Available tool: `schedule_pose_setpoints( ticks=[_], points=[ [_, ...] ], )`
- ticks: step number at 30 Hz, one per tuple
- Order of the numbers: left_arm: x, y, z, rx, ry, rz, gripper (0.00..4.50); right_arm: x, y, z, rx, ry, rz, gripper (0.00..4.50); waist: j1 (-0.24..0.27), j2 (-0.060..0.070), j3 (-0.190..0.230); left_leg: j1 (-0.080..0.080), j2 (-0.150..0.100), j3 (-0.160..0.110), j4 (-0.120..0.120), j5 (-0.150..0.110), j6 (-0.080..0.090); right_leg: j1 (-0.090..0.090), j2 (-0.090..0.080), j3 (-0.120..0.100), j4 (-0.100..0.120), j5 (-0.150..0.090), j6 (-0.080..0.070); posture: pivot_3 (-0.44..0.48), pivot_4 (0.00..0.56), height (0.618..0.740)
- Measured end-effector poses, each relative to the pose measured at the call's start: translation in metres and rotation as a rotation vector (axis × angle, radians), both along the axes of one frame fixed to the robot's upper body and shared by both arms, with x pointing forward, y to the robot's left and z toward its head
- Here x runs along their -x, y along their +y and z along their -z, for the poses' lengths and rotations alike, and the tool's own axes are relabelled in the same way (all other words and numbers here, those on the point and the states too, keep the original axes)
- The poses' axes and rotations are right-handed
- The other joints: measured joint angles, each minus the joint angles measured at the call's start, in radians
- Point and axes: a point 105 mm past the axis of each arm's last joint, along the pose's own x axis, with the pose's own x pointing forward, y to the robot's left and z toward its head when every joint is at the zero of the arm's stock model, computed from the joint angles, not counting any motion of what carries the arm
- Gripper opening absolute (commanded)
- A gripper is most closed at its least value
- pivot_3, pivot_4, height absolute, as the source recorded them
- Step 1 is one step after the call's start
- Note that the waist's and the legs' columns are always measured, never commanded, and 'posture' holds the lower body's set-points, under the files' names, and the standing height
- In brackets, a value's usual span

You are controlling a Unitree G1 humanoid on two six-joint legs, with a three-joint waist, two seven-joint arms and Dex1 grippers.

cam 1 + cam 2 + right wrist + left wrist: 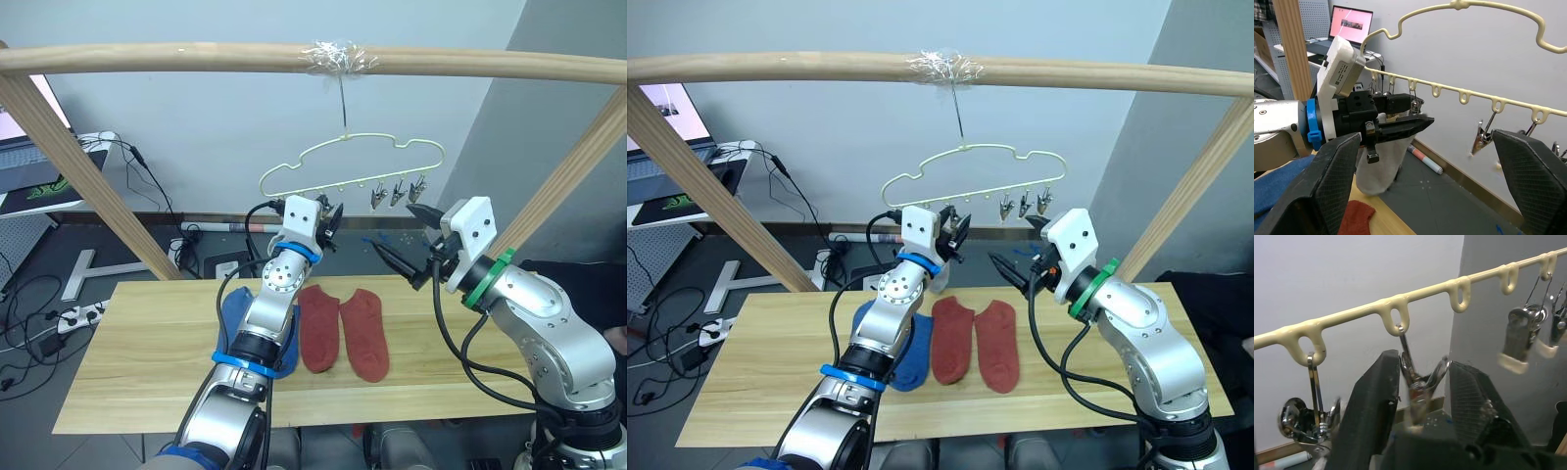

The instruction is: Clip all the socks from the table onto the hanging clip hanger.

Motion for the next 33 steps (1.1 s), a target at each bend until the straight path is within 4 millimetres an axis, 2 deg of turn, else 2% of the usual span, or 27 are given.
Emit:
schedule_pose_setpoints(
  ticks=[14, 22, 33],
  points=[
    [0.0003, -0.002, -0.0003, 0.002, -0.004, -0.004, 1.77, 0.0001, -0.0003, 0.0007, 0.0, 0.002, 0.001, 4.5, -0.007, 0.0, 0.0, 0.0, 0.0, 0.0, 0.0, 0.0, 0.0, 0.0, 0.0, 0.0, 0.002, 0.0, 0.0, 0.031, 0.116, 0.74],
    [0.0, -0.0004, -0.0007, 0.0, -0.009, -0.01, 0.2, -0.0001, -0.0006, 0.0008, 0.0, 0.003, 0.004, 4.5, -0.007, 0.0, 0.0, 0.001, 0.0, 0.0, 0.0, 0.0, 0.0, 0.0, 0.0, 0.0, 0.002, 0.0, 0.0, 0.031, 0.119, 0.74],
    [0.0004, -0.0011, 0.0003, -0.002, -0.001, 0.006, 0.19, -0.0005, -0.0022, 0.0026, -0.002, 0.008, 0.018, 4.5, -0.007, 0.0, 0.0, 0.001, 0.0, 0.0, 0.0, 0.0, 0.001, 0.0, 0.0, 0.0, 0.002, 0.0, 0.0, 0.03, 0.124, 0.74]
  ],
)
